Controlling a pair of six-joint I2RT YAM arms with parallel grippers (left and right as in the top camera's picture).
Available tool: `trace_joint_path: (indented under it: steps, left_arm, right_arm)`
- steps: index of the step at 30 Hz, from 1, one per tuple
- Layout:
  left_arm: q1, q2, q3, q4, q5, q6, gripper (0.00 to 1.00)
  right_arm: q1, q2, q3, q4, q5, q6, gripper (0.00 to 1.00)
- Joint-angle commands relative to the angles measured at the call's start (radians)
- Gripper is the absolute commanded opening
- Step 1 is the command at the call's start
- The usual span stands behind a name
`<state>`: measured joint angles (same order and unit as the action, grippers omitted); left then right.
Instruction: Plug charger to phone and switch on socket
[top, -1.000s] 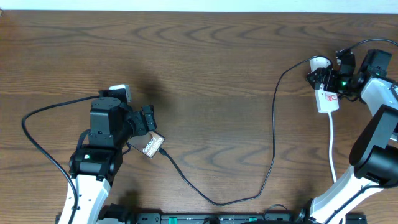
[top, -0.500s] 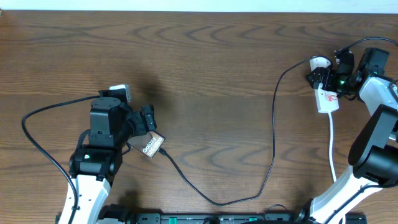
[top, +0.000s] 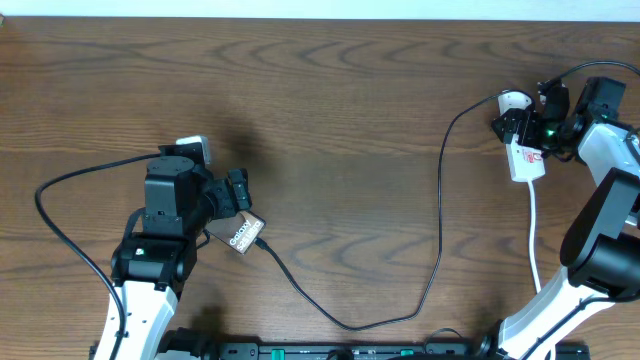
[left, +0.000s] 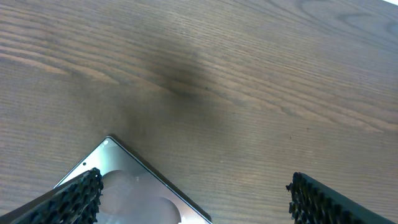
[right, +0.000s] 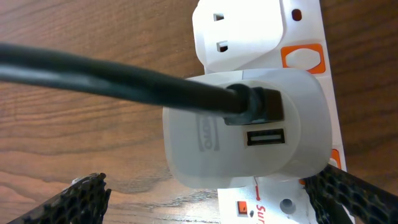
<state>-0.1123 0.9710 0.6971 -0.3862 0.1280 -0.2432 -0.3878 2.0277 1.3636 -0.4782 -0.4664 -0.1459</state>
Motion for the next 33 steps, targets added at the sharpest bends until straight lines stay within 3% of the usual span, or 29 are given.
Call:
trace_joint_path:
  steps: [1,21,33]
  left_arm:
    - [-0.002,0.003,0.022,-0.002,-0.01,-0.009,0.94]
    - [-0.002,0.003,0.022,-0.002,-0.009,-0.009,0.93]
    - [-0.002,0.003,0.022,-0.002,-0.009,-0.009,0.93]
  right_arm:
    - [0.056,0.053,-0.038,-0.032,-0.135,0.037,0.98]
    - [0.043,-0.034,-0.036,-0.127,0.092,0.116,0.96]
    - [0.006,-0.114,-0.036,-0.181,0.102,0.125,0.96]
